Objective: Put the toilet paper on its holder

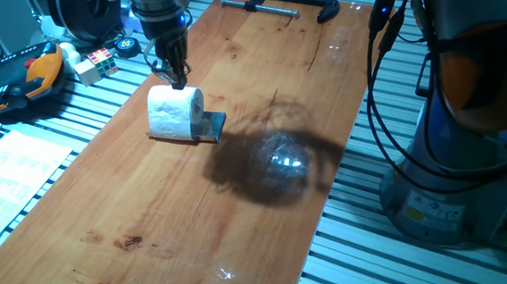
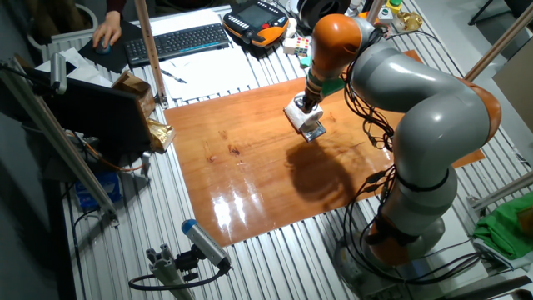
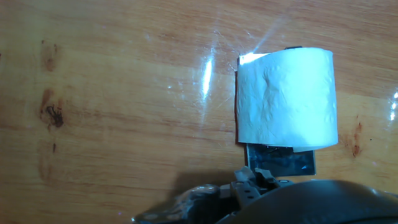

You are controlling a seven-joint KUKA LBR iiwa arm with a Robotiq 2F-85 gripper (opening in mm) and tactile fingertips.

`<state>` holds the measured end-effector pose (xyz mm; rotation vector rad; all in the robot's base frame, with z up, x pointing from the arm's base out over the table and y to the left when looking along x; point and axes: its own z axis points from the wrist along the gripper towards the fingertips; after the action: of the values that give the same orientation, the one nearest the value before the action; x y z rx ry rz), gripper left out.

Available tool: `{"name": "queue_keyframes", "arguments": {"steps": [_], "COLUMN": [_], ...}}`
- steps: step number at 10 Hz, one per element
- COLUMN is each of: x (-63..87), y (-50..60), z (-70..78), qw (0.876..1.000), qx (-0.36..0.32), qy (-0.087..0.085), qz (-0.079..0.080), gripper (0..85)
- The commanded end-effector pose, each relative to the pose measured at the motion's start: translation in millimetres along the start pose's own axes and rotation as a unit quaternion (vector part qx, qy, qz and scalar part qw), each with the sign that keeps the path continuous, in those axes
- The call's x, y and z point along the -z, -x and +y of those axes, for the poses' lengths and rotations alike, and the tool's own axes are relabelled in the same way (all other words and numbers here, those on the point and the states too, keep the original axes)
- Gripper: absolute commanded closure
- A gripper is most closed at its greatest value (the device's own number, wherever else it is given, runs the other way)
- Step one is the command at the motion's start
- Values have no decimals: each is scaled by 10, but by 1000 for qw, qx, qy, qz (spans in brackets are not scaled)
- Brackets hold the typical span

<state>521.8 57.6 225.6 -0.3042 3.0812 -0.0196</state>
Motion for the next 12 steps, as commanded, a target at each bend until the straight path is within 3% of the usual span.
{"name": "queue_keyframes", "arguments": {"steps": [1,12], "x": [2,-4], "y": [-4,1], "z": [4,15], "qw": [1000,1000], "qx": [0,2], "qy": [0,-15], "qz": [0,3], "gripper": [843,843]}}
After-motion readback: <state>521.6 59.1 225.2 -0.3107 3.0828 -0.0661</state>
